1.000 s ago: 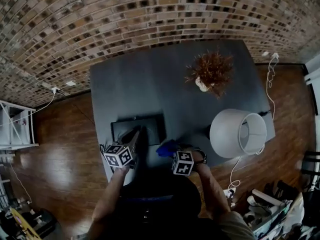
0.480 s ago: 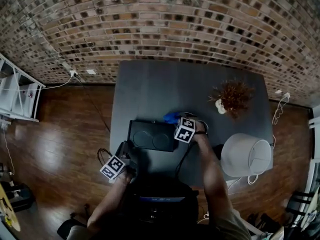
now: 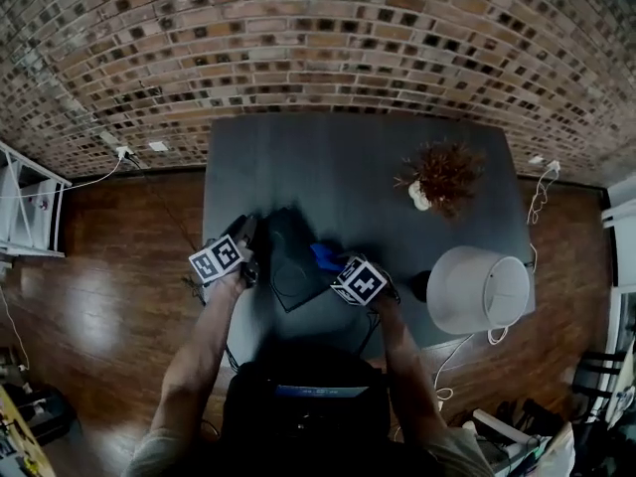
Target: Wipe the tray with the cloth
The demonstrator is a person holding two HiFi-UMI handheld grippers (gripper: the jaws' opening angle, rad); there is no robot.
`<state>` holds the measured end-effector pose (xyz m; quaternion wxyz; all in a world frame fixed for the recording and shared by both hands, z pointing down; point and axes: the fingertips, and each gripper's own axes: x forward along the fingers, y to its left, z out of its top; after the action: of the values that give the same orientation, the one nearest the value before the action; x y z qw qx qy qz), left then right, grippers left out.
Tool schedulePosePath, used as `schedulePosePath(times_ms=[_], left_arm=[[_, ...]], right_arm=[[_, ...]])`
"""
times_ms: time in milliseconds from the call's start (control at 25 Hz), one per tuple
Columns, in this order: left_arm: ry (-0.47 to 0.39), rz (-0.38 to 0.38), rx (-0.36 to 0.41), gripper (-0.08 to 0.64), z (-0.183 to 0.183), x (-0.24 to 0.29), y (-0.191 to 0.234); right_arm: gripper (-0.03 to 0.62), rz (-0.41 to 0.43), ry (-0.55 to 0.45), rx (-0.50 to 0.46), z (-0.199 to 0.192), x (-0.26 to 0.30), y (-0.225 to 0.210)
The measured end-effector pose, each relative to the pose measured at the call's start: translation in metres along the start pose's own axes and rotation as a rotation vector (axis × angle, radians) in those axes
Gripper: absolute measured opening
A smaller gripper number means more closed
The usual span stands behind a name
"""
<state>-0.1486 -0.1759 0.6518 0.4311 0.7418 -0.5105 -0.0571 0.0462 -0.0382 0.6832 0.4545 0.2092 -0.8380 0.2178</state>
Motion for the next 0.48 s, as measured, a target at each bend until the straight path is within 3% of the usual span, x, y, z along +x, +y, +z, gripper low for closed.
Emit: schedulePosePath(times_ms=[120,280,400,480], left_arm=[[0.061,-0.162,0.066,0.146,0.009,0.030,-0.023],[0.153,-0.251,0.108,0.094,-0.007,0.003,-0.042],[0.264,-0.212,0.259,0.102,-0.053,-0.038,-0.050],[0.289,-0.167,0.350,0.111,-0.075,-0.053,-0.050]], right_arm=[[0.098,0.082,-0.083,0.165,-0.008,0.009,0.037],[0.100,0.138,-0.123,0.233,-0.026,0.018,0.059],[0.101,0.243,-0.120,0.192,-0.036,0.019,0.083],[0.101,0.267,-0.066,0.121,-0.039,0.021,0.094]])
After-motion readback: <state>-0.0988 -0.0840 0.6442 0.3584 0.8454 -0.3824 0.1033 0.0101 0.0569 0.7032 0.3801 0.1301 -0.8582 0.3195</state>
